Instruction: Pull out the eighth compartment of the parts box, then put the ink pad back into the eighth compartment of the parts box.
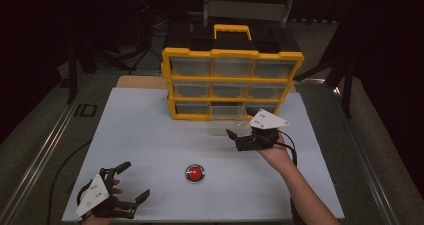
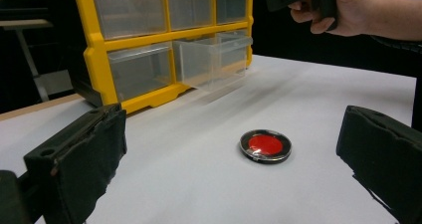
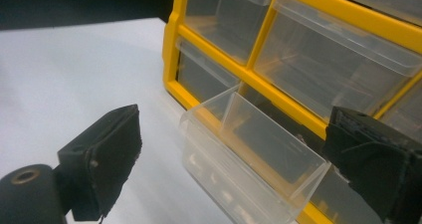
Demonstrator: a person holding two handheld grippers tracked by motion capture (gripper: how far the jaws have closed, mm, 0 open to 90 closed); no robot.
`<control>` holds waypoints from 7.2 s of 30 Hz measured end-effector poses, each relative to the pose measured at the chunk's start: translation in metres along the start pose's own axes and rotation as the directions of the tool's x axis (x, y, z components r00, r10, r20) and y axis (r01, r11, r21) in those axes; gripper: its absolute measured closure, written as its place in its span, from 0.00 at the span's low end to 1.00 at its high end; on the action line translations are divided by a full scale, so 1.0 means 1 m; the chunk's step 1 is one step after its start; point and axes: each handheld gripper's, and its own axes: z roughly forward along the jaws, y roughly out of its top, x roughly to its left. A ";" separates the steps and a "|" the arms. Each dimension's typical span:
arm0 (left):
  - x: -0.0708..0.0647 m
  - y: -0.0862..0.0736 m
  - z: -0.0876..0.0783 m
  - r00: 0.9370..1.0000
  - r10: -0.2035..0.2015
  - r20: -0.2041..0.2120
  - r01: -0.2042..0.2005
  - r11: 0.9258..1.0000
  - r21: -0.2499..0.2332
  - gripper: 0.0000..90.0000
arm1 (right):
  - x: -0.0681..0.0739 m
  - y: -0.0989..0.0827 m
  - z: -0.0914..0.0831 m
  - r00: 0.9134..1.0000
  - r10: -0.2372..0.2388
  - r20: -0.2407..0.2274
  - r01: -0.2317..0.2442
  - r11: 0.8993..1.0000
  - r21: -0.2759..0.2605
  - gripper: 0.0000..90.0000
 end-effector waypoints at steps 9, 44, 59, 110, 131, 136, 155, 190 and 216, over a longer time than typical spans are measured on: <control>0.001 -0.001 0.000 1.000 -0.001 -0.002 0.001 1.000 0.002 0.00 | 0.001 -0.011 -0.010 1.000 0.024 -0.010 -0.024 1.000 -0.004 0.09; 0.000 -0.001 0.002 1.000 0.004 -0.009 -0.004 1.000 0.010 0.00 | 0.017 -0.083 -0.081 0.992 0.106 0.065 -0.103 0.993 -0.048 0.09; 0.000 -0.001 0.001 1.000 0.005 -0.009 -0.005 1.000 0.011 0.00 | 0.012 -0.106 -0.096 0.989 0.118 0.088 -0.115 0.993 -0.037 0.17; 0.017 0.021 -0.009 0.998 -0.069 -0.010 0.069 0.996 0.056 0.00 | 0.025 -0.114 -0.094 0.993 0.114 0.042 -0.110 0.990 -0.094 0.14; 0.024 0.111 0.019 0.986 0.025 0.162 -0.035 0.998 0.060 0.00 | 0.026 -0.110 -0.095 0.992 0.120 0.033 -0.115 0.987 -0.115 0.14; 0.024 0.129 0.030 0.979 0.032 0.200 -0.041 0.998 0.041 0.00 | 0.027 -0.109 -0.095 0.993 0.118 0.031 -0.113 0.986 -0.123 0.14; 0.009 0.140 0.082 0.947 0.026 0.321 -0.070 0.989 0.127 0.00 | 0.028 -0.106 -0.095 0.993 0.118 0.018 -0.115 0.984 -0.135 0.14; -0.014 0.050 0.149 0.911 0.038 0.412 -0.202 0.909 0.363 0.00 | 0.032 -0.105 -0.091 0.995 0.104 -0.001 -0.103 0.987 -0.123 0.14; -0.020 0.013 0.175 0.921 0.027 0.389 -0.243 0.820 0.519 0.04 | 0.033 -0.105 -0.090 0.995 0.097 -0.002 -0.097 0.989 -0.116 0.14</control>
